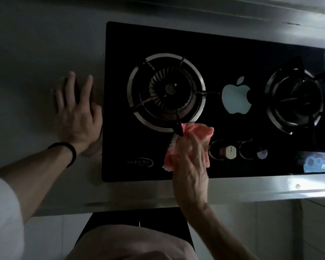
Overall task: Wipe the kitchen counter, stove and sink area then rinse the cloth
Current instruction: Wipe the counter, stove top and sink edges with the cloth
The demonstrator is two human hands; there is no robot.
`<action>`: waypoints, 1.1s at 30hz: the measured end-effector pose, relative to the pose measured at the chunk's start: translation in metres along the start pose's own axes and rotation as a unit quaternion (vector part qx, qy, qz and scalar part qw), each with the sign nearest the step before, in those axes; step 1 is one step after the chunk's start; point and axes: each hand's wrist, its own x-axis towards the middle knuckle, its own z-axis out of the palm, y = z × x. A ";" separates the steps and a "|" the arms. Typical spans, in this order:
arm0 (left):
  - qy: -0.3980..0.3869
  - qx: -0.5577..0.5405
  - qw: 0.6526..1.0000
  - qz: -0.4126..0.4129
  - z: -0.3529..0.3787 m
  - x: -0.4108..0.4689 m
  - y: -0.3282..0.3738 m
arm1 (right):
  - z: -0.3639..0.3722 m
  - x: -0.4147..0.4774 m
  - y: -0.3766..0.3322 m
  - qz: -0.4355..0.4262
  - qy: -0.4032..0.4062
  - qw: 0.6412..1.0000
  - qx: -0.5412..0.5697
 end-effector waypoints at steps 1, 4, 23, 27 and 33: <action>-0.001 -0.001 1.000 0.001 0.001 0.000 -0.001 | 0.007 -0.006 -0.004 0.004 0.014 1.000 0.016; 0.004 -0.004 1.000 0.002 0.004 0.000 -0.004 | 0.027 -0.020 -0.019 0.035 0.027 0.998 0.043; -0.089 -0.179 0.978 0.053 -0.051 -0.091 0.082 | 0.003 -0.062 0.066 0.133 0.055 0.989 0.029; -0.213 -0.108 0.963 0.122 -0.044 -0.144 0.124 | 0.023 -0.068 0.017 0.054 0.040 0.996 0.056; -0.264 -0.045 0.958 0.102 -0.031 -0.153 0.136 | 0.012 -0.071 0.044 0.046 0.021 0.998 0.024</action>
